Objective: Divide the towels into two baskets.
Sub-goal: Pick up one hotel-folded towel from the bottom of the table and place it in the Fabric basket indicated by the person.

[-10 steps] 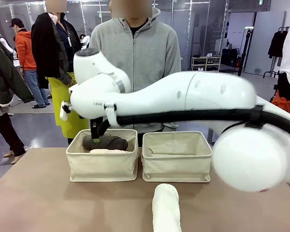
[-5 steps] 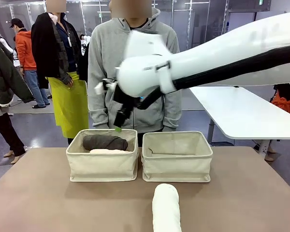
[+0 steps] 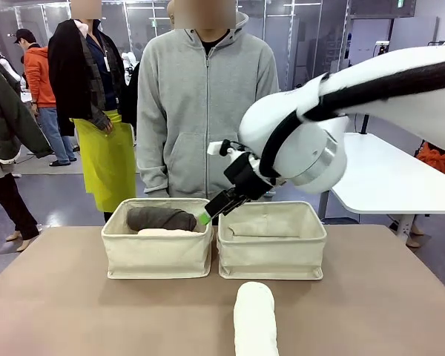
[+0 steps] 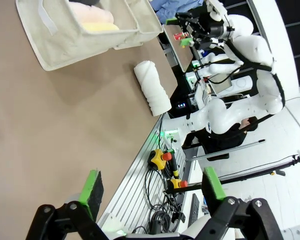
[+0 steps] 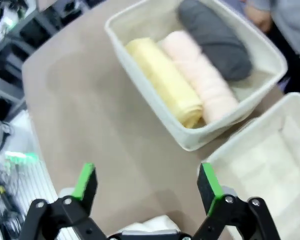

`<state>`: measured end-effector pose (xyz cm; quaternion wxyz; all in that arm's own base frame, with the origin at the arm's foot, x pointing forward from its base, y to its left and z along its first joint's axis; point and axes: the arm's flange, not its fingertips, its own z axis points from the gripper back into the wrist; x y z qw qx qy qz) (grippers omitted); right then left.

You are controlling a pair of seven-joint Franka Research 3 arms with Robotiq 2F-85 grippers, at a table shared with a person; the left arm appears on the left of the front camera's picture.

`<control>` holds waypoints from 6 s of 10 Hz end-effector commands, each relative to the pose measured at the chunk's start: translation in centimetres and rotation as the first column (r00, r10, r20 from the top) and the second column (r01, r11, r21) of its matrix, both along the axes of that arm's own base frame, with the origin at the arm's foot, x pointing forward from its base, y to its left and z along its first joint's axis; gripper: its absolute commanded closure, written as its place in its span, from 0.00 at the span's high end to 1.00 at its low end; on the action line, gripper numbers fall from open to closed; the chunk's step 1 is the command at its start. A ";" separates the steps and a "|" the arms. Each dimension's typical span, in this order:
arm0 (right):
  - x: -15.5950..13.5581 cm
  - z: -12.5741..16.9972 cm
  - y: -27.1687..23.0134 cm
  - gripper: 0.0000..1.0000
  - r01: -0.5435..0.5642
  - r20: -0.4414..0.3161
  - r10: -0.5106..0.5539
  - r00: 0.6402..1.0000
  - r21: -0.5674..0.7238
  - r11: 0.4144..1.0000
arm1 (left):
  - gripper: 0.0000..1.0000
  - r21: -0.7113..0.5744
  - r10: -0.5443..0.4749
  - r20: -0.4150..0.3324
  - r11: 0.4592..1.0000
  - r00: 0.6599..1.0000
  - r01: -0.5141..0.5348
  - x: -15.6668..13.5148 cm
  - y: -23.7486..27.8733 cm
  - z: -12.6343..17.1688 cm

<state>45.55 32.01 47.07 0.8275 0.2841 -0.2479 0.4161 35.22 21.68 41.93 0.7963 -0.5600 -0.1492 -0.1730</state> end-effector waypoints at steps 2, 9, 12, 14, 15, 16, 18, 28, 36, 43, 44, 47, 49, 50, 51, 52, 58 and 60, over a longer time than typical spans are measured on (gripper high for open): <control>-2.5 -3.5 -7.6 1.00 0.025 -0.181 0.025 0.983 0.271 0.962 | 1.00 0.001 -0.008 -0.003 1.000 1.000 0.008 -0.4 0.2 0.1; -11.3 -7.1 -23.5 1.00 0.294 -0.393 -0.114 0.912 0.434 0.852 | 1.00 0.001 -0.008 -0.003 1.000 1.000 0.008 -0.4 0.2 0.1; -18.0 -10.0 -33.1 1.00 0.462 -0.439 -0.246 0.864 0.499 0.733 | 1.00 0.001 -0.008 -0.003 1.000 1.000 0.008 -0.4 0.2 0.1; -23.4 -13.7 -38.3 1.00 0.530 -0.451 -0.296 0.842 0.588 0.611 | 1.00 0.001 -0.008 -0.003 1.000 1.000 0.008 -0.4 0.2 0.1; -25.8 -15.6 -40.0 1.00 0.553 -0.459 -0.315 0.831 0.617 0.560 | 1.00 0.001 -0.008 -0.003 1.000 1.000 0.008 -0.4 0.2 0.1; -28.3 -17.4 -41.2 1.00 0.558 -0.459 -0.319 0.829 0.648 0.518 | 1.00 0.001 -0.008 -0.003 1.000 1.000 0.008 -0.4 0.2 0.1; -34.0 -20.3 -43.0 1.00 0.608 -0.474 -0.383 0.792 0.662 0.438 | 1.00 0.001 -0.008 -0.003 1.000 1.000 0.008 -0.4 0.2 0.1; -24.4 -19.2 -55.8 1.00 0.624 -0.499 -0.375 0.781 0.652 0.431 | 1.00 0.001 -0.008 -0.003 1.000 1.000 0.008 -0.4 0.2 0.1; -24.4 -19.2 -55.8 1.00 0.624 -0.499 -0.375 0.781 0.652 0.431 | 1.00 0.001 -0.008 -0.003 1.000 1.000 0.008 -0.4 0.2 0.1; -24.4 -19.2 -55.8 1.00 0.624 -0.499 -0.375 0.781 0.652 0.431 | 1.00 0.001 -0.008 -0.003 1.000 1.000 0.008 -0.4 0.2 0.1; -24.4 -19.2 -55.8 1.00 0.624 -0.499 -0.375 0.781 0.652 0.431 | 1.00 0.001 -0.008 -0.003 1.000 1.000 0.008 -0.4 0.2 0.1; -24.4 -19.2 -55.8 1.00 0.624 -0.499 -0.375 0.781 0.652 0.431 | 1.00 0.001 -0.008 -0.003 1.000 1.000 0.008 -0.4 0.2 0.1; -24.4 -19.2 -55.8 1.00 0.624 -0.499 -0.375 0.781 0.652 0.431 | 1.00 0.001 -0.008 -0.003 1.000 1.000 0.008 -0.4 0.2 0.1; -24.4 -19.2 -55.8 1.00 0.624 -0.499 -0.375 0.781 0.652 0.431 | 1.00 0.001 -0.008 -0.003 1.000 1.000 0.008 -0.4 0.2 0.1; -24.4 -19.2 -55.8 1.00 0.624 -0.499 -0.375 0.781 0.652 0.431 | 1.00 0.001 -0.008 -0.003 1.000 1.000 0.008 -0.4 0.2 0.1; -24.2 -19.8 -56.3 1.00 0.601 -0.479 -0.365 0.799 0.668 0.439 | 1.00 0.001 -0.008 -0.003 1.000 1.000 0.008 -0.4 0.2 0.1; -20.1 -15.9 -45.4 1.00 0.556 -0.514 -0.313 0.799 0.430 0.712 | 1.00 0.001 -0.008 -0.003 1.000 1.000 0.008 -0.4 0.2 0.1; -18.4 -14.6 -40.2 1.00 0.535 -0.538 -0.312 0.783 0.325 0.780 | 1.00 0.001 -0.008 -0.003 1.000 1.000 0.008 -0.4 0.2 0.1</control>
